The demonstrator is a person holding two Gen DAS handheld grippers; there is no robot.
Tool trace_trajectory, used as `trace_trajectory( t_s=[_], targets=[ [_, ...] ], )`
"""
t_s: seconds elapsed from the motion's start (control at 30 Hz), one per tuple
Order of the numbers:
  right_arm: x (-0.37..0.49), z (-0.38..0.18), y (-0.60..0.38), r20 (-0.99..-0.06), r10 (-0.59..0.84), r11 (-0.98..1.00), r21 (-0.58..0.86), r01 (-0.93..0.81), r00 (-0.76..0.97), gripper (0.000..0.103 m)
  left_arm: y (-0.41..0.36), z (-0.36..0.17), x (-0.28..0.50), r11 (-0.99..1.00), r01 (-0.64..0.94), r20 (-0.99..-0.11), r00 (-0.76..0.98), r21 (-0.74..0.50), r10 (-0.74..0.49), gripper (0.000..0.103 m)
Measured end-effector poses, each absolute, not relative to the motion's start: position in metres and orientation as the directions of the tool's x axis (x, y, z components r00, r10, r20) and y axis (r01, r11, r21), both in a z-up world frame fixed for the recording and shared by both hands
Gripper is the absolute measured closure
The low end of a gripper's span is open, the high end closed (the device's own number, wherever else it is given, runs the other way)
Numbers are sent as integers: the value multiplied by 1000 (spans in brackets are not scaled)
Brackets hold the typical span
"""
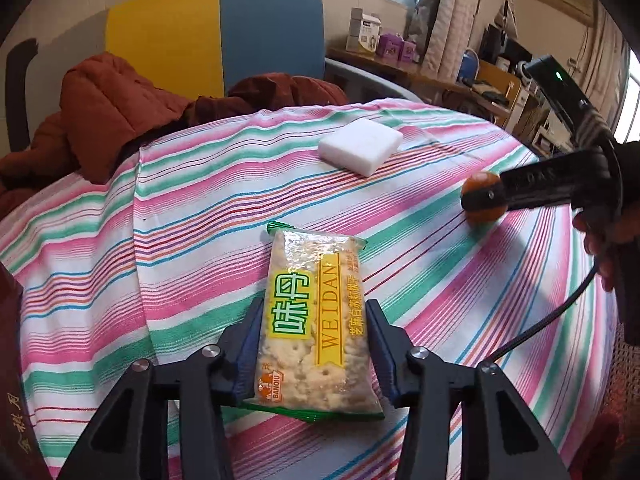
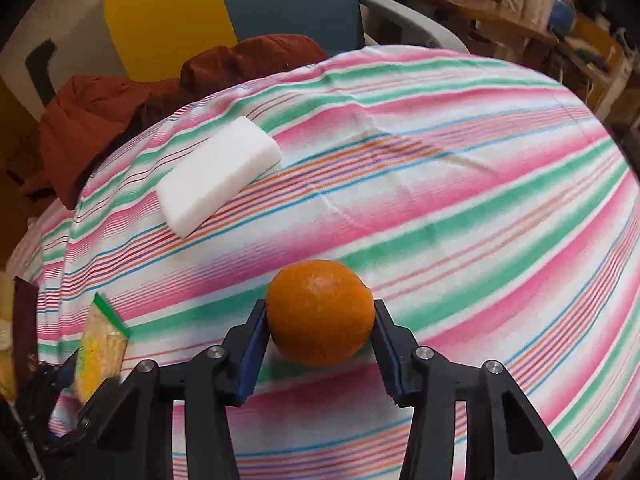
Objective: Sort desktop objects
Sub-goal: 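Carry the orange and snack pack toward the gold tray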
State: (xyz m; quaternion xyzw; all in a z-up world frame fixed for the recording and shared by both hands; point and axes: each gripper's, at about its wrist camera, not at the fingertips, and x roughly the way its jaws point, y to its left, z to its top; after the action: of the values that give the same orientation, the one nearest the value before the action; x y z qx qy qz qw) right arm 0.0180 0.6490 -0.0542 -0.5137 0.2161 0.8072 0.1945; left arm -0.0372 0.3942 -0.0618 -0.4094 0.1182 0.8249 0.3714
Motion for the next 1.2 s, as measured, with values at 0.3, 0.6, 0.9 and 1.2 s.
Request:
trace_trajectory(
  t_s=[0.3, 0.6, 0.9, 1.2],
  targets=[
    [33, -53, 594, -906, -44, -843, 260, -471, -421, 54, 355, -60, -16, -699, -697, -736, -387, -161, 556, 54],
    [57, -48, 513, -871, -176, -863, 361, -355, -458, 54, 313, -57, 16, -695, -696, -715, -393, -179, 579, 54],
    [93, -45, 458, -797, -309, -791, 518, -325, -518, 54, 250, -23, 57, -653, -722, -630, -401, -230, 665, 54],
    [73, 7, 372, -717, -426, -806, 578, -128, -552, 54, 143, 24, 54, -765, -593, -541, -570, -250, 618, 54]
  ],
)
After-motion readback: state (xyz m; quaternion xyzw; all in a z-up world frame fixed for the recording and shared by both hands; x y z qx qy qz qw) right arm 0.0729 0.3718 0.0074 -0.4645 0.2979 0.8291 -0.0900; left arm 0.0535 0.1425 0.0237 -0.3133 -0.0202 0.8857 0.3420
